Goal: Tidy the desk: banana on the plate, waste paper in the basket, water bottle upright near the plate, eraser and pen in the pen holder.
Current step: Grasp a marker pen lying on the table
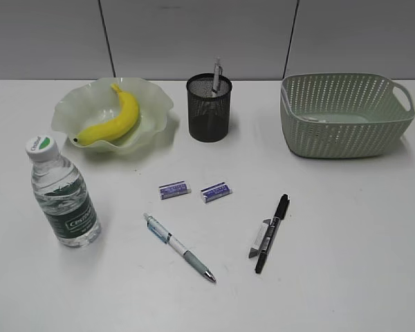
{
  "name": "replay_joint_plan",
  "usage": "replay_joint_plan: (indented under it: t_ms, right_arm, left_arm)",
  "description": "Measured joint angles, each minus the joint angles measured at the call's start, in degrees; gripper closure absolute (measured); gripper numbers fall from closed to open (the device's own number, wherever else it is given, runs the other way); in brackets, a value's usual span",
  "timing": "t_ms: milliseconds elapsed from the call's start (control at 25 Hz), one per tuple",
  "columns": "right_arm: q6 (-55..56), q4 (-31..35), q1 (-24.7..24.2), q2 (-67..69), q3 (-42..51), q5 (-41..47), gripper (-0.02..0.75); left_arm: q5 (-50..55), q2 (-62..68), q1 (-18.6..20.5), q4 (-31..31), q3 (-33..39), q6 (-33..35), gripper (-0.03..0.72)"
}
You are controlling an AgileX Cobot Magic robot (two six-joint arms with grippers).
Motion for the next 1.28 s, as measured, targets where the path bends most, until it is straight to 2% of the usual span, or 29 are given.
replay_joint_plan:
  t_ms: [160,400,520,600,800,920,1120,1200,1280]
  right_arm:
    - [0.1,0.2,0.0,-4.6,1.1,-1.4,0.243]
    - [-0.1,0.6,0.0,-4.6,1.1,-2.0,0.243]
    - [-0.1,0.6,0.0,-4.6,1.1,-2.0,0.243]
    - [-0.1,0.6,0.0,-4.6,1.1,-2.0,0.243]
    - [-0.1,0.6,0.0,-4.6,1.1,-2.1,0.244]
    - [-0.2,0.6,0.0,-4.6,1.2,-2.1,0.244]
    - [-0.2,0.6,0.0,-4.6,1.2,-2.1,0.244]
    - [-0.2,0.6,0.0,-4.6,1.2,-2.1,0.244]
    - [-0.2,0.6,0.0,-4.6,1.2,-2.1,0.244]
  left_arm:
    - [-8.7,11.3,0.1,-11.2,-1.7,9.1,0.252]
    - [-16.9,37.3,-0.1,-29.5,-5.8,23.7,0.252]
    - [-18.5,52.3,-2.5,-34.3,-10.8,28.3,0.252]
    - [-20.2,60.4,-6.0,-34.8,-14.7,29.0,0.252]
    - [-28.6,77.4,-18.1,-33.2,-26.1,28.8,0.252]
    - [-30.7,88.1,-22.7,-32.5,-33.5,26.1,0.253]
    - [-30.5,102.3,-26.0,-31.6,-45.5,19.1,0.253]
    - [-29.0,107.1,-26.6,-29.2,-50.2,14.9,0.253]
    - [-26.6,110.9,-27.4,-23.4,-55.4,9.1,0.253]
